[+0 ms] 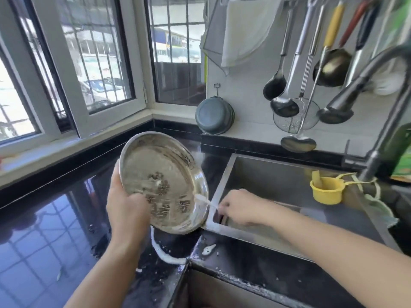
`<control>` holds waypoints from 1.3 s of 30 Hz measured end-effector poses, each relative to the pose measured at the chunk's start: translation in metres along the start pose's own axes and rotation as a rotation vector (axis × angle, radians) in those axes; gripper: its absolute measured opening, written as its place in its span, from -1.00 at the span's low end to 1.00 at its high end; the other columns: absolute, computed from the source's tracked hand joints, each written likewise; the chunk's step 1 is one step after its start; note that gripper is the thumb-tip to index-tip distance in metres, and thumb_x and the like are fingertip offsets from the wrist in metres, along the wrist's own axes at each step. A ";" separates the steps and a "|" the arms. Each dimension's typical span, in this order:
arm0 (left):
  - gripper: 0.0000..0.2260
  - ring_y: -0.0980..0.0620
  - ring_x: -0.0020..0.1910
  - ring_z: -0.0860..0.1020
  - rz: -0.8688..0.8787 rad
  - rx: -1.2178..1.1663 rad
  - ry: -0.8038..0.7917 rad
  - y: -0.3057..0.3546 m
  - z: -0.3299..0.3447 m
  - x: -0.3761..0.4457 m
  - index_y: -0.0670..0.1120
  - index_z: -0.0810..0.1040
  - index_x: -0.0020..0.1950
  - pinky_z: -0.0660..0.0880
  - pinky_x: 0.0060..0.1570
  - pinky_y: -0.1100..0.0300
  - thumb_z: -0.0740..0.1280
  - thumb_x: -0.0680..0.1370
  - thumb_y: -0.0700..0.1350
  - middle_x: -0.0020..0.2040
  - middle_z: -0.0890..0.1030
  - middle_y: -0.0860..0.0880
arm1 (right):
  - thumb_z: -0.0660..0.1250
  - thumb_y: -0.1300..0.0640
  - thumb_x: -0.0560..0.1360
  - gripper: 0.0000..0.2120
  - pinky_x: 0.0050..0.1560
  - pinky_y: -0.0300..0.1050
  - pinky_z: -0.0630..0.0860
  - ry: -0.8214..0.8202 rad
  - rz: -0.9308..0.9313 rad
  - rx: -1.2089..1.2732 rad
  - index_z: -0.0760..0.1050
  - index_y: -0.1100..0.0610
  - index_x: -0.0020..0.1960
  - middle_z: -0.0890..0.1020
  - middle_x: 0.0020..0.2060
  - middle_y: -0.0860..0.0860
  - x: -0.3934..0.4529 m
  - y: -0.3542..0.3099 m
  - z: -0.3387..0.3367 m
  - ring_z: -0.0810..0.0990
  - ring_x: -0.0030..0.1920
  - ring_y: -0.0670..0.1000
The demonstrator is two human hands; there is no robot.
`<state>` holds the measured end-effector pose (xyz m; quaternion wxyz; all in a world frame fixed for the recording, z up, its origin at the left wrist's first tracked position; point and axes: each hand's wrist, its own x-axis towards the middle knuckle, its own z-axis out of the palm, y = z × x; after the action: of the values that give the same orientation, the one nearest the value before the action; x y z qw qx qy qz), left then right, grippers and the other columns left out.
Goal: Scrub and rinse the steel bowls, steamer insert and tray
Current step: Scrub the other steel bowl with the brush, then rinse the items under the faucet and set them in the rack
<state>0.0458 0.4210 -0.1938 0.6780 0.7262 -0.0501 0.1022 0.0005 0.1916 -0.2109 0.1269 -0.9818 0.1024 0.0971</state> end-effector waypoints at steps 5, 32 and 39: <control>-0.30 -0.13 0.14 0.66 -0.072 -0.206 0.051 0.027 0.036 0.004 0.15 0.55 0.34 0.62 -0.02 0.04 0.06 0.44 -0.50 0.09 0.67 -0.01 | 0.18 0.17 0.64 -0.72 -0.36 -0.20 0.42 0.242 0.153 0.380 0.62 0.08 -0.13 0.64 -0.40 -0.01 -0.049 0.091 -0.041 0.56 -0.37 0.00; -0.45 -0.14 0.14 0.65 -0.067 1.393 -0.819 -0.126 0.293 0.014 -0.22 0.45 0.33 0.61 0.07 0.10 0.43 0.40 -0.02 0.20 0.66 -0.17 | 0.09 0.15 0.71 -0.68 -0.34 -0.17 0.45 0.464 0.405 0.834 0.55 0.20 -0.08 0.64 -0.30 0.06 -0.060 0.285 0.035 0.48 -0.51 -0.01; -0.77 -0.17 -0.01 0.67 -0.628 0.081 -0.896 -0.060 0.336 -0.056 -0.23 0.55 0.16 0.62 0.02 -0.05 0.24 0.73 -0.07 0.04 0.68 -0.23 | 0.11 0.18 0.69 -0.80 -0.56 -0.27 0.35 0.542 0.328 0.915 0.49 0.17 0.03 0.68 -0.28 0.10 -0.064 0.261 0.016 0.60 -0.47 0.05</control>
<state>0.0315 0.0872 -0.2843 0.5597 0.7042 -0.1107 -0.4226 -0.1224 -0.0397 -0.2724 0.4925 -0.7877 0.3146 -0.1949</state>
